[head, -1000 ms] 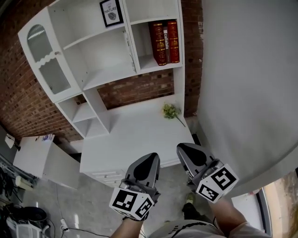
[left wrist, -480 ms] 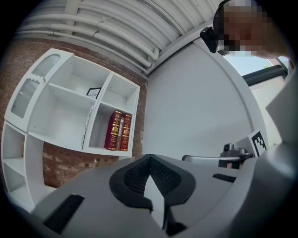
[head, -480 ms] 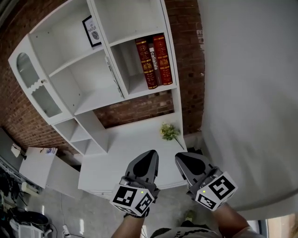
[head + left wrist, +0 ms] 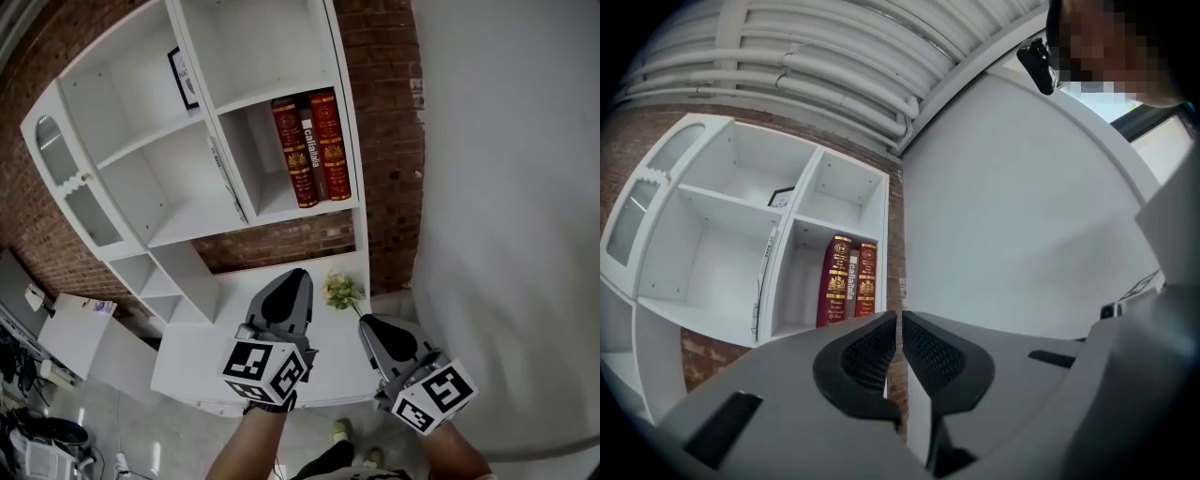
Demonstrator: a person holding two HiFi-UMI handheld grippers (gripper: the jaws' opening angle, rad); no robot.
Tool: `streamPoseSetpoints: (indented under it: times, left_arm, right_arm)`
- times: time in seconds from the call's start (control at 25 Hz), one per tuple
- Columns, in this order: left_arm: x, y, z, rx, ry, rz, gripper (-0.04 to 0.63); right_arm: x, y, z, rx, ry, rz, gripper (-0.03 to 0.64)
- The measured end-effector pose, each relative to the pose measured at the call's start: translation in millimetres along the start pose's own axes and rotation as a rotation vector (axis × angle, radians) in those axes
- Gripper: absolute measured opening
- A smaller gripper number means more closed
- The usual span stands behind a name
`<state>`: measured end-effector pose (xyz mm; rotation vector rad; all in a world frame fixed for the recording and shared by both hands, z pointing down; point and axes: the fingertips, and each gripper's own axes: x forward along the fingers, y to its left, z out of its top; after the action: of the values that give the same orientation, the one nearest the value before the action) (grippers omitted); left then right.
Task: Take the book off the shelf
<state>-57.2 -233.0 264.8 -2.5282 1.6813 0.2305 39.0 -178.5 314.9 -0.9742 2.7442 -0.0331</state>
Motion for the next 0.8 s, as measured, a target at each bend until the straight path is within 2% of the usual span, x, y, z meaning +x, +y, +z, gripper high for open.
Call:
streamPoseSetpoints:
  times: [0.2,0.36,0.48,0.6,0.8]
  left_arm:
    - [44.6,21.7,10.7,0.012,-0.042,-0.019,0.012]
    - [82.1,50.3,20.3,0.036,-0.081,0.001,0.029]
    - [110.4,75.3,22.9,0.051,-0.094,0.018,0.131]
    - [136.5,96.4,22.8,0.069,-0.096,0.044,0.201]
    - [181.1,122.7,26.4,0.095,-0.104,0.08,0.253]
  right_arm:
    - [30.7,-18.8,3.6,-0.05,0.0,-0.006,0.018]
    - [60.1,-37.2,10.4,-0.053,-0.011,-0.012,0.018]
    - [79.4,-50.8,13.5,-0.055,-0.026,-0.021,0.018]
    - [94.6,-61.3,9.9,-0.063,-0.017,-0.028,0.018]
    - [116.3,-84.9,2.2,-0.061,-0.01,-0.057,0.018]
